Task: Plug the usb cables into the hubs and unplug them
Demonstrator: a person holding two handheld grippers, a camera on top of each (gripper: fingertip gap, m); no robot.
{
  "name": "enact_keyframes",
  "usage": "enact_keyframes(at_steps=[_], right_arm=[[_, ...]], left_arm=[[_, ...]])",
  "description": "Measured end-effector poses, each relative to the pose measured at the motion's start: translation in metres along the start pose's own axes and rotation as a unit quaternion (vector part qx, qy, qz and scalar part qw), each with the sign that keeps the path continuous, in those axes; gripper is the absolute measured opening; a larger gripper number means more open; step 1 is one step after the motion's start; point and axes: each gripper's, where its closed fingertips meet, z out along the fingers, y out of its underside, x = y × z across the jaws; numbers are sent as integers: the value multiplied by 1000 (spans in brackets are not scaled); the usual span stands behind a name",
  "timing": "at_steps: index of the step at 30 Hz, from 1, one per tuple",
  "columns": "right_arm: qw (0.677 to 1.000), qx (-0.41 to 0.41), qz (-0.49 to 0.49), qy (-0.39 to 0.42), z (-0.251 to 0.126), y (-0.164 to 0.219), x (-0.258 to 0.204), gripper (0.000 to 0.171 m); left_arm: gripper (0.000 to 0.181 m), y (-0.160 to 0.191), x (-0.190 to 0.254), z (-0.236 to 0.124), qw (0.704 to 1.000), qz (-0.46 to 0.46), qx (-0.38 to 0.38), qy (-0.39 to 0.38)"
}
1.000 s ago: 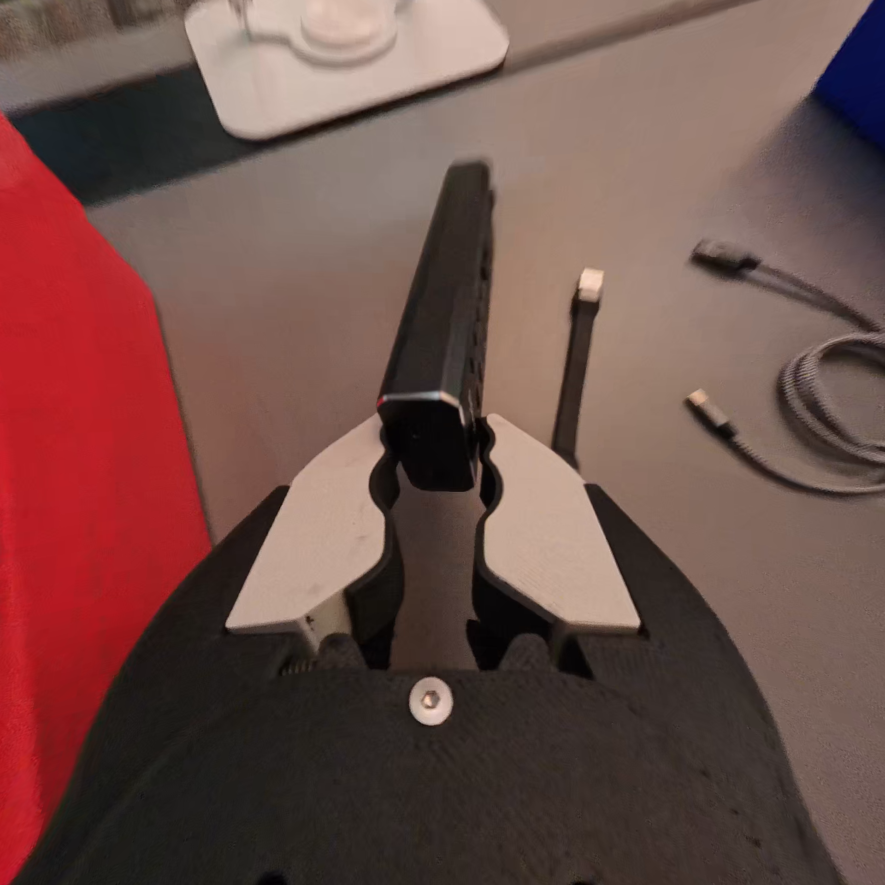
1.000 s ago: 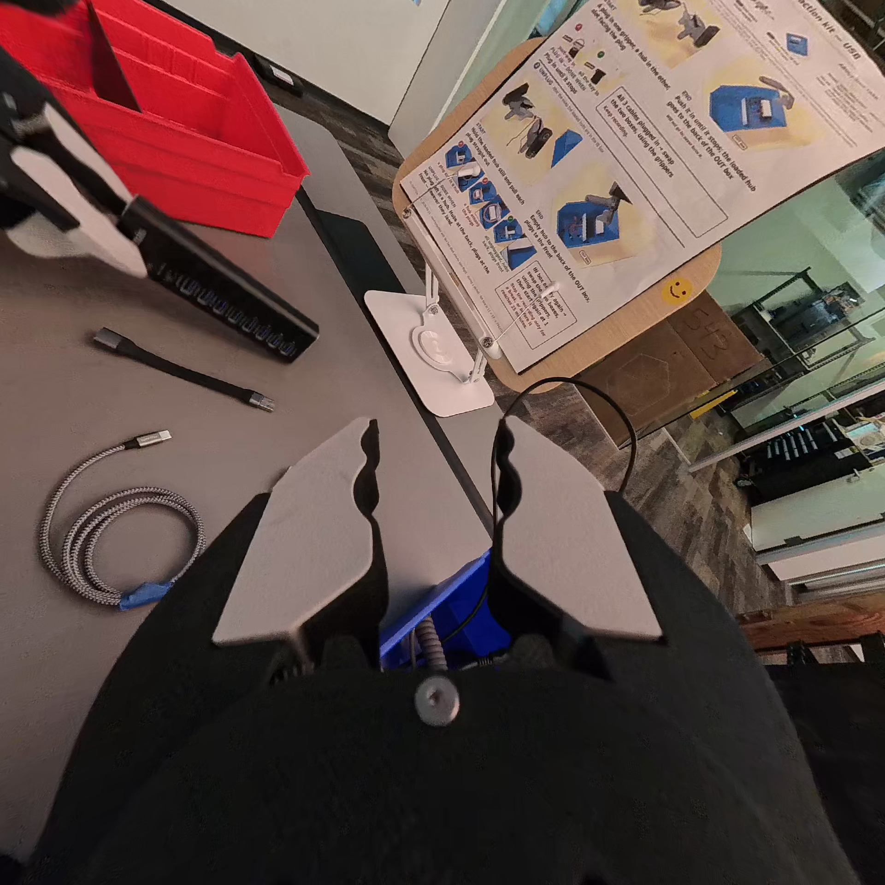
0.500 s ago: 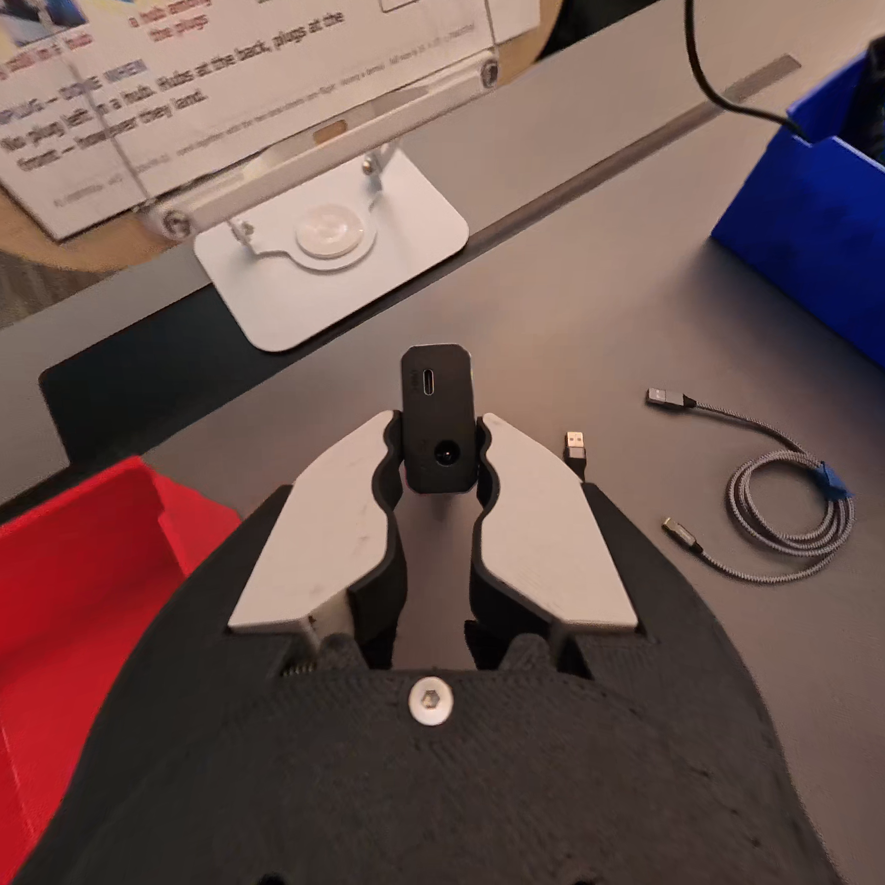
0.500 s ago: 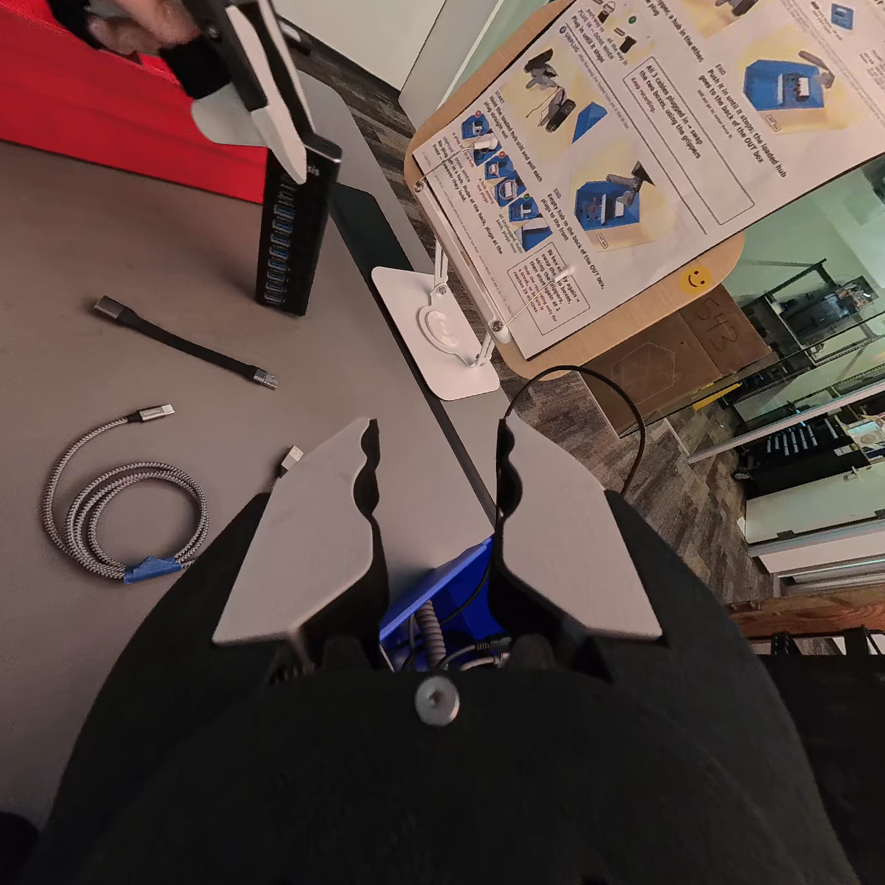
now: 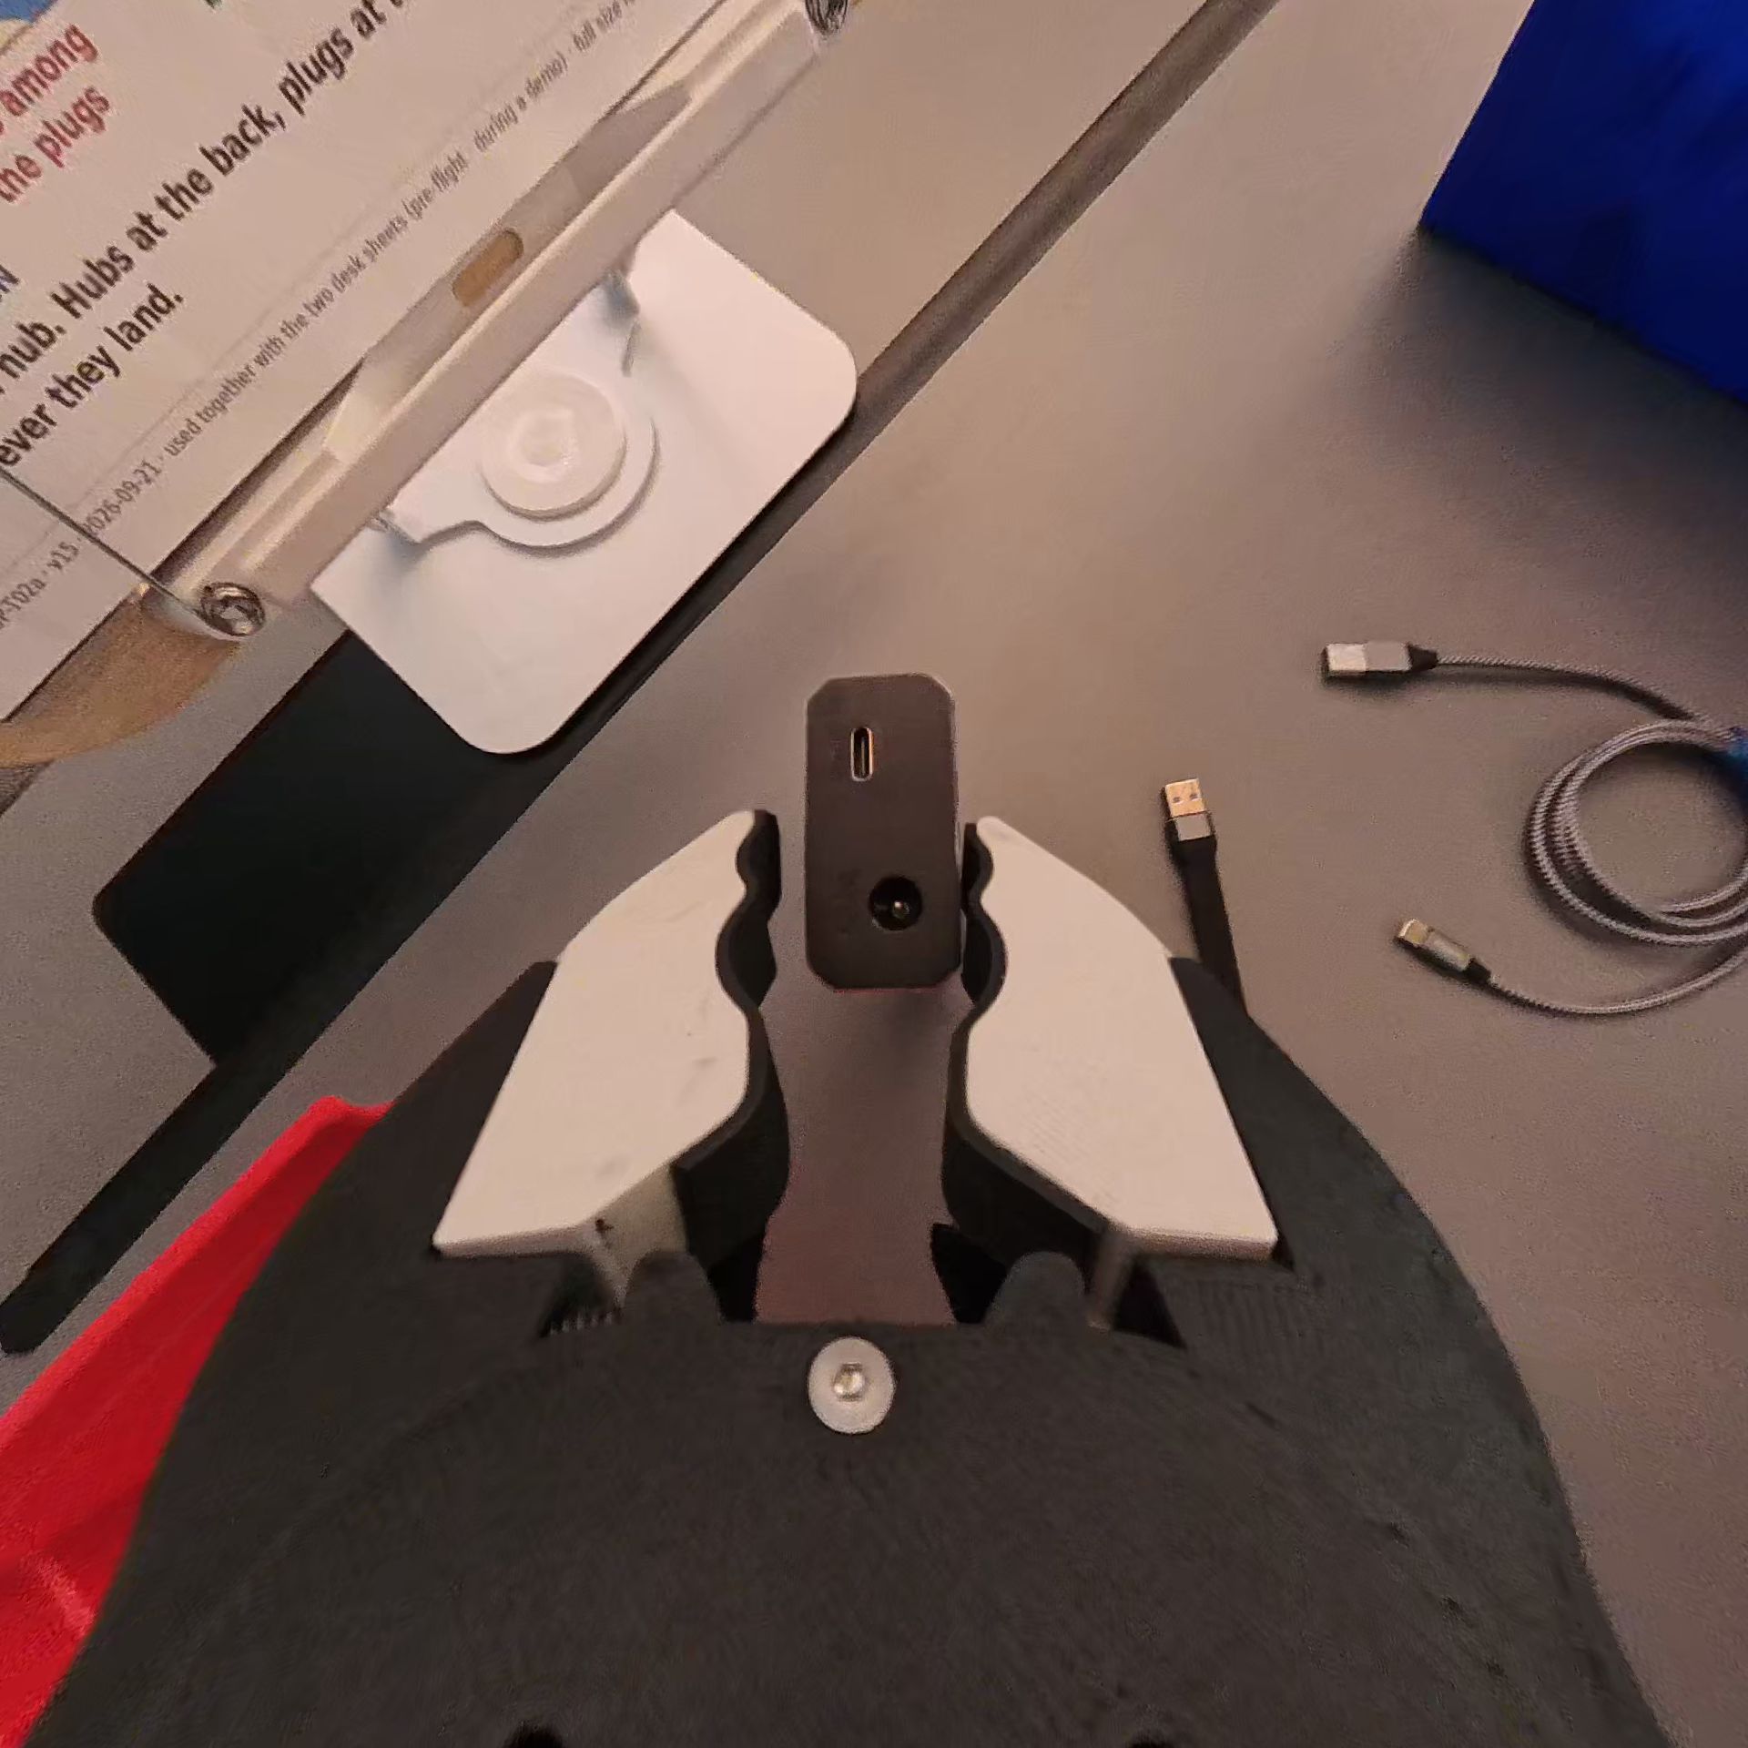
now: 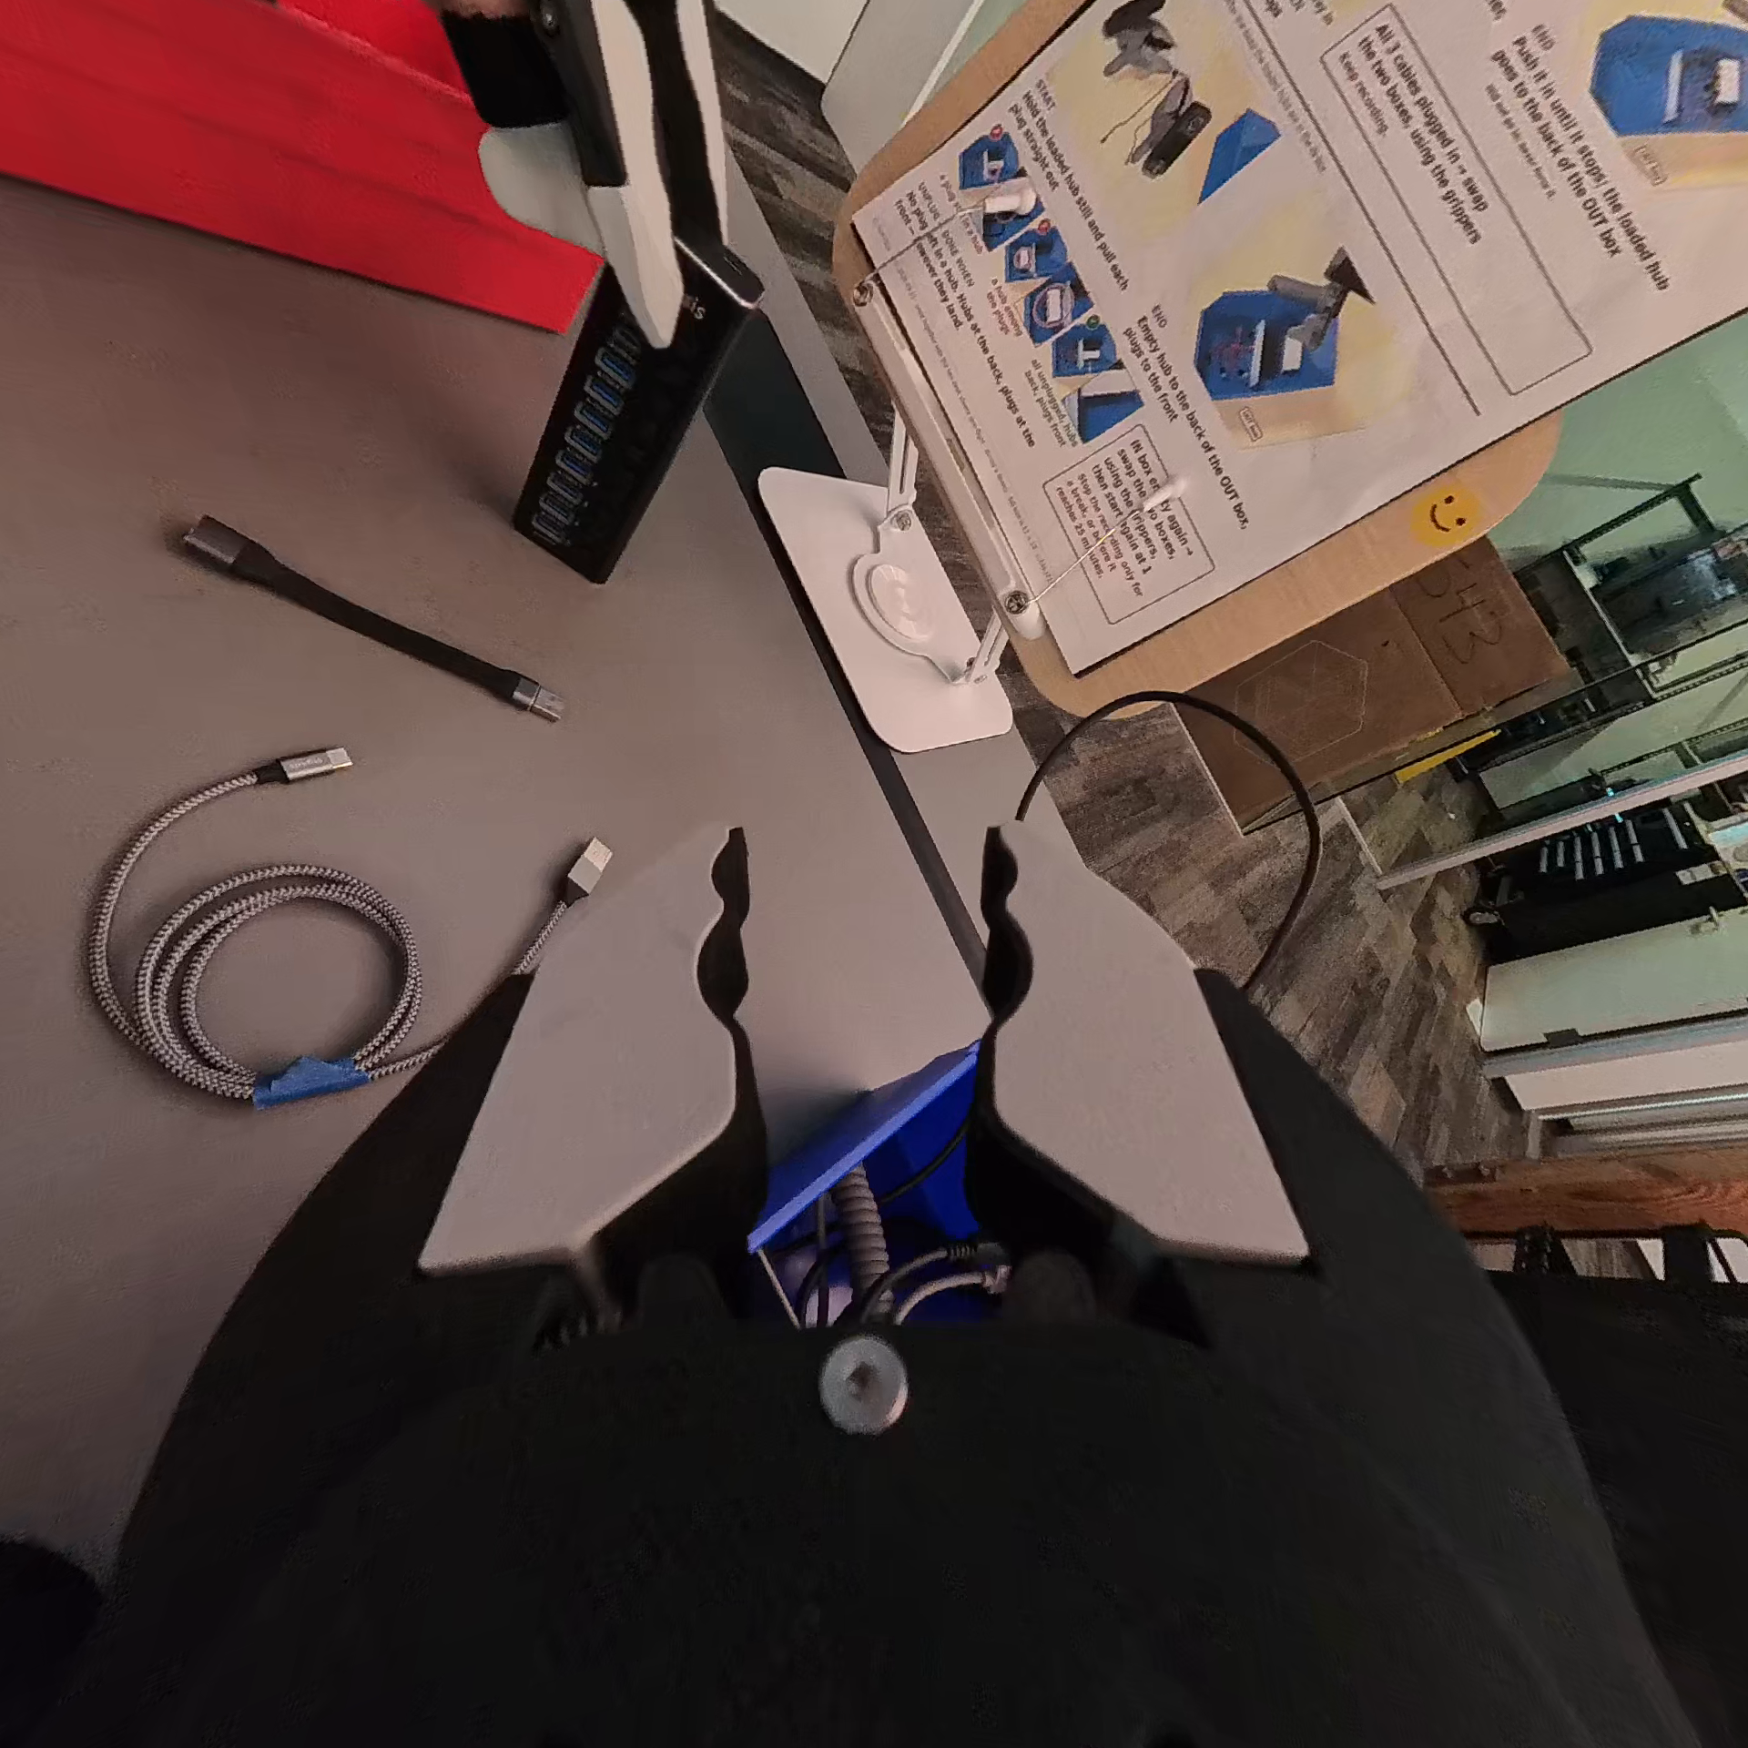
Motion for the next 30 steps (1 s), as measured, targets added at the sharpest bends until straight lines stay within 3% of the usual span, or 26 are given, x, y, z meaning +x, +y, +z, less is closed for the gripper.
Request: enact_keyframes(at_steps=[9,14,17,21,24,26,30], right_arm=[[1000,1,1,-2,0,0,-1,49],[1000,1,5,0,-1,3,1,49],[1000,3,9,5,-4,4,5,50],[1000,19,16,17,-12,-2,11,51],[999,36,19,25,-19,-10,15,51],[998,46,20,24,-21,-16,14,51],[999,50,9,14,-19,-23,5,51]], left_arm=[[49,3,1,0,1000,-11,16,3],[69,-1,4,-19,997,-42,68,-22],[76,9,11,-42,989,-56,116,-68],[72,46,42,-73,971,-112,180,-108],[67,81,96,-53,973,-128,185,-52],[64,103,127,-26,982,-138,130,-5],[57,126,131,9,990,-129,54,-21]])
